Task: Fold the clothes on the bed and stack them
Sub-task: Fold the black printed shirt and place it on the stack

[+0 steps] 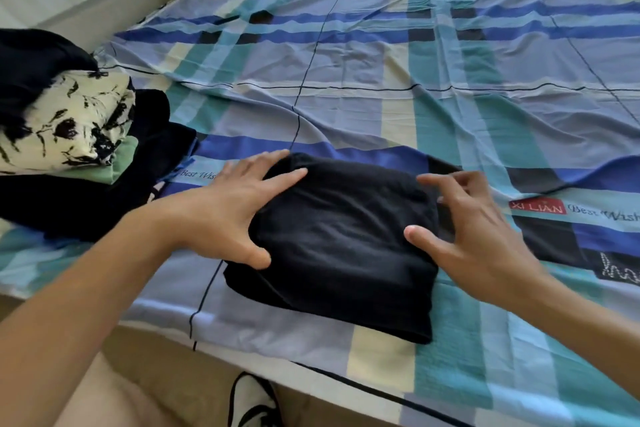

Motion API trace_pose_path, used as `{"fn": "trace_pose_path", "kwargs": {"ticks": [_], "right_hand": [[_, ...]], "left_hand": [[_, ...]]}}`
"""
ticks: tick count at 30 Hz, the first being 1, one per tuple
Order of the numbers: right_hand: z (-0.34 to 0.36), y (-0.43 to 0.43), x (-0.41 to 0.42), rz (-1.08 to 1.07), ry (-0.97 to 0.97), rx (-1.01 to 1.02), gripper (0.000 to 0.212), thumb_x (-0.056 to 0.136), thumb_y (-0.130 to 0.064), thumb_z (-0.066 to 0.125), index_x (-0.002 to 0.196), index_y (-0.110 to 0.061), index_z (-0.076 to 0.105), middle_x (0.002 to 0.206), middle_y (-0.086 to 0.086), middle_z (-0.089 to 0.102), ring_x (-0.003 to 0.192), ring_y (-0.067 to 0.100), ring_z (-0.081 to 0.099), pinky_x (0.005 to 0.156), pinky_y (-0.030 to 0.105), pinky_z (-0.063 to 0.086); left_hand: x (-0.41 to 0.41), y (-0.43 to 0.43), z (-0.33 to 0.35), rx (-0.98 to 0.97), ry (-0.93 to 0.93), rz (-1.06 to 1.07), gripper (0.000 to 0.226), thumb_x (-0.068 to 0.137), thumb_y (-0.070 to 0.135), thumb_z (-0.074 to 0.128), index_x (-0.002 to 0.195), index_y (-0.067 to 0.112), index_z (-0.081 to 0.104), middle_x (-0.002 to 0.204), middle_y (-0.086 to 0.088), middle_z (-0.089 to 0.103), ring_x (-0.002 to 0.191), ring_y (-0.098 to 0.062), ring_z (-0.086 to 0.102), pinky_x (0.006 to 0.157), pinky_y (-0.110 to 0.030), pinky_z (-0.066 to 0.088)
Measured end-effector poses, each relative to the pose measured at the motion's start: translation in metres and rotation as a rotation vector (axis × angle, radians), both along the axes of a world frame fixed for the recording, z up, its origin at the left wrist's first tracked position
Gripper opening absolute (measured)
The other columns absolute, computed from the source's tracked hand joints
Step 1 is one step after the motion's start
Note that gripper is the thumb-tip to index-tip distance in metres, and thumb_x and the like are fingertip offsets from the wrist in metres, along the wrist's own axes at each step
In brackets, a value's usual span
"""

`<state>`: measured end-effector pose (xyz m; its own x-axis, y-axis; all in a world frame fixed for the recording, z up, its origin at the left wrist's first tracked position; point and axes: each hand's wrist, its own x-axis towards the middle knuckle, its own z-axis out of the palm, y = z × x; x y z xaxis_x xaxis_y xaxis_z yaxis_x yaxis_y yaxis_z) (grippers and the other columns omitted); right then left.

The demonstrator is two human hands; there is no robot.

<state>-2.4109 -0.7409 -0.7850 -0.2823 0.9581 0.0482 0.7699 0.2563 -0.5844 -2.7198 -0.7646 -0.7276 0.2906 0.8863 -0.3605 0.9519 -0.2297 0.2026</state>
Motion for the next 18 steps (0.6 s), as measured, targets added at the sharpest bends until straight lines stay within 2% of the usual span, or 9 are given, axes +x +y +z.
{"fn": "trace_pose_path", "kwargs": {"ticks": [2, 3, 5, 8, 10, 13, 15, 17, 18], "right_hand": [[0.002, -0.003, -0.016, 0.061, 0.074, 0.1, 0.073, 0.081, -0.062, 0.058, 0.146, -0.036, 0.037, 0.14, -0.01, 0.029, 0.13, 0.017, 0.044, 0.11, 0.038, 0.037], [0.0, -0.003, -0.025, 0.111, 0.052, 0.12, 0.082, 0.079, -0.068, 0.052, 0.151, -0.034, 0.032, 0.15, -0.008, 0.024, 0.141, 0.017, 0.034, 0.117, 0.039, 0.03], [-0.01, 0.0, -0.04, 0.212, -0.077, 0.086, 0.099, 0.076, -0.081, 0.038, 0.159, -0.032, 0.015, 0.165, -0.004, 0.004, 0.154, 0.015, 0.006, 0.125, 0.043, 0.009], [-0.03, 0.005, -0.045, 0.281, -0.288, 0.012, 0.115, 0.065, -0.098, 0.018, 0.159, -0.036, -0.005, 0.167, -0.002, -0.019, 0.151, 0.011, -0.023, 0.124, 0.044, -0.012], [-0.039, 0.006, -0.041, 0.276, -0.363, 0.027, 0.115, 0.062, -0.101, 0.011, 0.157, -0.04, -0.011, 0.165, -0.003, -0.023, 0.149, 0.012, -0.029, 0.123, 0.046, -0.014], [-0.04, 0.003, -0.037, 0.242, -0.373, 0.028, 0.107, 0.066, -0.098, 0.012, 0.155, -0.044, -0.014, 0.164, -0.004, -0.027, 0.148, 0.012, -0.031, 0.123, 0.048, -0.012], [-0.038, -0.001, -0.032, 0.215, -0.353, -0.005, 0.103, 0.068, -0.096, 0.011, 0.154, -0.046, -0.015, 0.163, -0.004, -0.028, 0.147, 0.01, -0.032, 0.124, 0.047, -0.008], [-0.034, -0.005, -0.026, 0.19, -0.323, -0.037, 0.103, 0.069, -0.094, 0.016, 0.156, -0.045, -0.009, 0.164, -0.003, -0.026, 0.149, 0.01, -0.027, 0.126, 0.043, -0.003], [-0.03, -0.007, -0.022, 0.17, -0.294, -0.052, 0.102, 0.07, -0.092, 0.025, 0.157, -0.044, -0.002, 0.166, -0.002, -0.021, 0.152, 0.011, -0.02, 0.126, 0.039, 0.002]], "left_hand": [[0.017, 0.002, 0.001, 0.134, -0.267, -0.089, 0.104, 0.073, 0.045, 0.08, 0.156, 0.042, 0.017, 0.162, 0.025, -0.003, 0.15, 0.0, -0.001, 0.122, -0.028, 0.014], [0.023, 0.007, -0.005, 0.165, -0.321, -0.125, 0.104, 0.073, 0.049, 0.082, 0.156, 0.039, 0.02, 0.163, 0.024, 0.0, 0.15, 0.003, -0.002, 0.123, -0.027, 0.013], [0.029, 0.021, -0.024, 0.127, -0.207, -0.198, 0.123, 0.063, 0.066, 0.081, 0.159, 0.036, 0.01, 0.166, 0.017, -0.008, 0.15, -0.001, -0.017, 0.124, -0.032, -0.001], [0.026, 0.037, -0.057, 0.058, 0.033, -0.233, 0.151, 0.047, 0.083, 0.075, 0.157, 0.033, -0.016, 0.163, 0.01, -0.026, 0.146, -0.009, -0.034, 0.123, -0.045, -0.013], [0.022, 0.039, -0.072, 0.073, 0.067, -0.228, 0.157, 0.041, 0.089, 0.07, 0.154, 0.034, -0.022, 0.162, 0.008, -0.031, 0.144, -0.012, -0.038, 0.122, -0.048, -0.014], [0.016, 0.033, -0.077, 0.108, 0.104, -0.173, 0.159, 0.038, 0.092, 0.066, 0.153, 0.034, -0.026, 0.16, 0.007, -0.035, 0.142, -0.012, -0.041, 0.12, -0.053, -0.016], [0.009, 0.025, -0.075, 0.066, 0.088, -0.054, 0.157, 0.039, 0.089, 0.07, 0.152, 0.037, -0.026, 0.158, 0.01, -0.038, 0.142, -0.008, -0.04, 0.121, -0.059, -0.008], [0.0, 0.017, -0.069, 0.017, 0.022, 0.132, 0.15, 0.042, 0.088, 0.072, 0.154, 0.042, -0.017, 0.161, 0.01, -0.031, 0.149, -0.012, -0.027, 0.123, -0.055, 0.004], [-0.004, 0.012, -0.064, -0.004, -0.043, 0.239, 0.141, 0.045, 0.089, 0.07, 0.155, 0.045, -0.007, 0.165, 0.006, -0.019, 0.153, -0.017, -0.013, 0.124, -0.049, 0.011]]}}
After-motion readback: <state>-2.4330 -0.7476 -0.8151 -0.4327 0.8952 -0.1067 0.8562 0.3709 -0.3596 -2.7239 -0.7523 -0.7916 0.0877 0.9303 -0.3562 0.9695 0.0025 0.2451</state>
